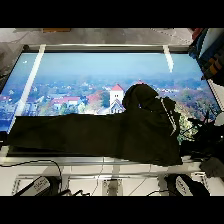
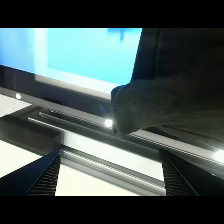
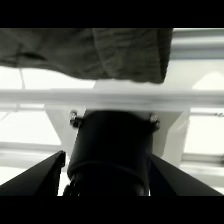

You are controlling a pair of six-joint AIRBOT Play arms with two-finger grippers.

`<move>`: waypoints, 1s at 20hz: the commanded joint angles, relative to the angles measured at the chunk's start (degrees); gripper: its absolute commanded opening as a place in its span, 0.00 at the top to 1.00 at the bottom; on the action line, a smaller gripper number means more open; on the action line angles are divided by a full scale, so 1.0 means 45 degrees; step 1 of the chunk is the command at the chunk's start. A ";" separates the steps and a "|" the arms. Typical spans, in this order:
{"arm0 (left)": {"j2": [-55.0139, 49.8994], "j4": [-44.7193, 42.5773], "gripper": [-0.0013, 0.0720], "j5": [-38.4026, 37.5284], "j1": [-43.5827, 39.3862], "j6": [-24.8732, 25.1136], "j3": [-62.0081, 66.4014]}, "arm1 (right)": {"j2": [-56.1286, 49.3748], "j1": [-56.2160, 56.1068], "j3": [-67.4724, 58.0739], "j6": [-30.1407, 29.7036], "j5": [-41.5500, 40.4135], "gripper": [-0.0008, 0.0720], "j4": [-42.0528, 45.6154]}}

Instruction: Fold the clothes and pants, and hang the long-sleeved shirts on hangers.

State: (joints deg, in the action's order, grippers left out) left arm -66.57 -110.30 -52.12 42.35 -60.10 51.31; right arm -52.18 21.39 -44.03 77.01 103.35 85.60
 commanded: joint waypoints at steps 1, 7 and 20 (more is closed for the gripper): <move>-0.0005 0.0000 0.05 0.0219 -0.0141 -0.1107 0.0180 | 0.0005 0.0000 -0.0136 0.0005 -0.2006 0.21 0.0034; -0.0005 0.0656 0.51 0.1005 -0.2705 -0.3274 0.1224 | -0.0053 0.0010 -0.0267 0.2531 -1.0768 0.24 0.0019; -0.0068 0.1676 0.51 0.1836 -0.9491 -0.5241 0.1418 | -0.5659 0.5178 -0.0835 -0.3434 -0.8908 0.13 -0.8087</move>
State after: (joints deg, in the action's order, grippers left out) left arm -66.83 -103.02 -44.12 3.33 -81.80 57.65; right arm -72.75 41.43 -47.59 69.89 61.08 57.39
